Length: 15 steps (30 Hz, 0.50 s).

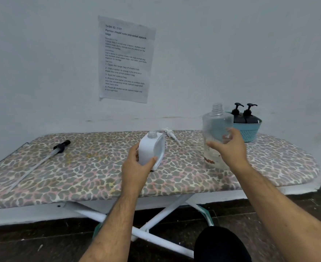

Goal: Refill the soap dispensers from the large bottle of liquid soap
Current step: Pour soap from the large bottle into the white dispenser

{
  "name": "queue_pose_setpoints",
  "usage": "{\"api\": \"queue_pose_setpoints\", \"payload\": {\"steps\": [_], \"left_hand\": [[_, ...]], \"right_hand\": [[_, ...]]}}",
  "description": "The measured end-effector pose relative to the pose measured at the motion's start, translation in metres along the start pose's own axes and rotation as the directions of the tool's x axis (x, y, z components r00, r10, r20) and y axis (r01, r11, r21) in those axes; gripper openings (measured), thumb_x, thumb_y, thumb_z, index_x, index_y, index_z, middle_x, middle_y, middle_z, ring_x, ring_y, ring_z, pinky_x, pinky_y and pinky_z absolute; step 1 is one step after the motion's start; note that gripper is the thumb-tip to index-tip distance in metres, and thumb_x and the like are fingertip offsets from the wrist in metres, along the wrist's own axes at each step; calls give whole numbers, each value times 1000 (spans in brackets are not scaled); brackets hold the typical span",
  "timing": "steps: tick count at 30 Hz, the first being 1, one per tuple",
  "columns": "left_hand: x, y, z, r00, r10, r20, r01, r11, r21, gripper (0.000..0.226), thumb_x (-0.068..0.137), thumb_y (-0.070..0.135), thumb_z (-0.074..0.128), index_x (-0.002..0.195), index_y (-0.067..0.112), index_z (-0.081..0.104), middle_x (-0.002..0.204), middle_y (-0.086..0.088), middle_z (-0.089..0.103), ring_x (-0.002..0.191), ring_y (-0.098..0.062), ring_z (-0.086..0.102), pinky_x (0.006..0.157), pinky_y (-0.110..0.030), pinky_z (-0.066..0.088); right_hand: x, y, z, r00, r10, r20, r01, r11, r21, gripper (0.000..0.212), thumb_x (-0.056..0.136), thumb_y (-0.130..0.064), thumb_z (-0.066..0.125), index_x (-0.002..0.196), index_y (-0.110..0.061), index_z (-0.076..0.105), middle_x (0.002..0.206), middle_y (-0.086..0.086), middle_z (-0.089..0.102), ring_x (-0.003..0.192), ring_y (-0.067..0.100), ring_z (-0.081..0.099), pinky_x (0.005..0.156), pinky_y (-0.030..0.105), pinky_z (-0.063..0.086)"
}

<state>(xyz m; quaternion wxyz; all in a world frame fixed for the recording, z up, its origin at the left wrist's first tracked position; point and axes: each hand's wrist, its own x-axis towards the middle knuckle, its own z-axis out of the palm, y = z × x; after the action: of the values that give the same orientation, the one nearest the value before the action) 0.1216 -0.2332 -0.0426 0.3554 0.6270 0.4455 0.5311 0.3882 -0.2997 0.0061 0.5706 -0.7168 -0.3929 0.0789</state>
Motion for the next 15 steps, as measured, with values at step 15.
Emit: {"api": "queue_pose_setpoints", "payload": {"steps": [15], "left_hand": [[-2, 3, 3, 1000, 15, -13, -15, 999, 49, 65, 81, 29, 79, 138, 29, 49, 115, 10, 59, 98, -9, 61, 70, -28, 59]], "right_hand": [[-6, 31, -31, 999, 23, -32, -21, 999, 38, 83, 73, -29, 88, 140, -19, 39, 131, 8, 57, 108, 18, 56, 90, 35, 50]]}}
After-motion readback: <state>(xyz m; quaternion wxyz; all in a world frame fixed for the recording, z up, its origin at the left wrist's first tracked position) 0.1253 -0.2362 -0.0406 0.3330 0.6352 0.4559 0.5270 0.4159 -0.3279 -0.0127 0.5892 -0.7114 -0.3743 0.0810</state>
